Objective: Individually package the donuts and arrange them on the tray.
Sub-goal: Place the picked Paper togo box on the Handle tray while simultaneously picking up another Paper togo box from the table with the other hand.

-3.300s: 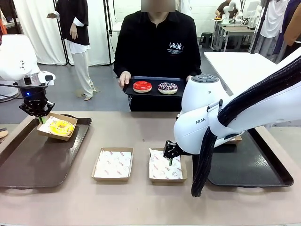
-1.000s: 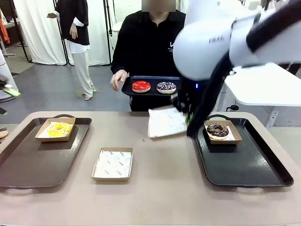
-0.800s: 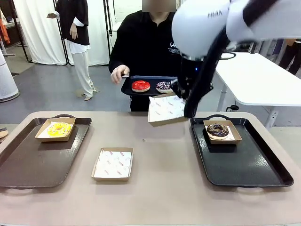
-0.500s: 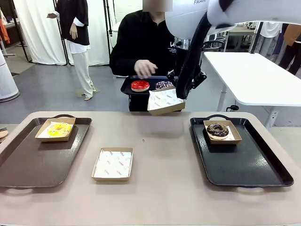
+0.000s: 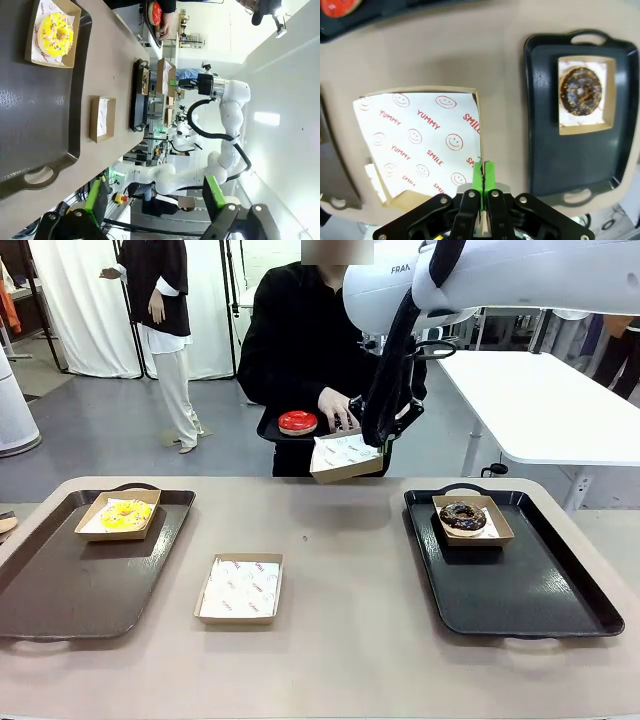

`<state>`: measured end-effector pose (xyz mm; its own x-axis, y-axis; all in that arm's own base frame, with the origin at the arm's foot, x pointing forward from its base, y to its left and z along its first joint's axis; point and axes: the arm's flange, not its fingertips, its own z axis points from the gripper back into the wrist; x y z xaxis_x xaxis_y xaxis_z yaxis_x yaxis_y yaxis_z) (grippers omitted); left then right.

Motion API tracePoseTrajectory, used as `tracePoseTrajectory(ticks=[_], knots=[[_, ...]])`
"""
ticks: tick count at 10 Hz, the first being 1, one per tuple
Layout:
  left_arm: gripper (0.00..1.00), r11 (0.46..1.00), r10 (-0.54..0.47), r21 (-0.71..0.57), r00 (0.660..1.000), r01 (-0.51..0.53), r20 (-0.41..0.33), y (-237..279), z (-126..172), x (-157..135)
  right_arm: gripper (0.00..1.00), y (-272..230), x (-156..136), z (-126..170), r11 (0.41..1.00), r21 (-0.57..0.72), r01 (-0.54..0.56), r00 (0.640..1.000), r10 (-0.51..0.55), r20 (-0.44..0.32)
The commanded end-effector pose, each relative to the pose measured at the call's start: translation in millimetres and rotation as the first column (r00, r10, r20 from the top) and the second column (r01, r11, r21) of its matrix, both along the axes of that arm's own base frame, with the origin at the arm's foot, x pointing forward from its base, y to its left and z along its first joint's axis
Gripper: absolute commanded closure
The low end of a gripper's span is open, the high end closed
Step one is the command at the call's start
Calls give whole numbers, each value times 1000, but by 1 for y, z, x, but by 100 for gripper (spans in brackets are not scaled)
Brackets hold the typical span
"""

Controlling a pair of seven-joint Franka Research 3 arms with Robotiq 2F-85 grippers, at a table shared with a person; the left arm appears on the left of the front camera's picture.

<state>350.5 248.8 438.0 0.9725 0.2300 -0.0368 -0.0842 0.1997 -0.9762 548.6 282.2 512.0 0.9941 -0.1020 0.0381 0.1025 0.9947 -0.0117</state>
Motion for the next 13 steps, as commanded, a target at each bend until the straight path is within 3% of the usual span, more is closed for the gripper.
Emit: tracePoseTrajectory(ticks=[1,2,13], knots=[[0,1000,-10,14,1000,9,2,0,5,-5,100,1,8,-11,995,-45,-85,994,88,65],[0,1000,-10,14,1000,9,2,0,5,-5,100,0,0,0,1000,0,0,1000,0,0],[0,1000,-10,14,1000,9,2,0,5,-5,100,0,0,0,1000,0,0,1000,0,0]])
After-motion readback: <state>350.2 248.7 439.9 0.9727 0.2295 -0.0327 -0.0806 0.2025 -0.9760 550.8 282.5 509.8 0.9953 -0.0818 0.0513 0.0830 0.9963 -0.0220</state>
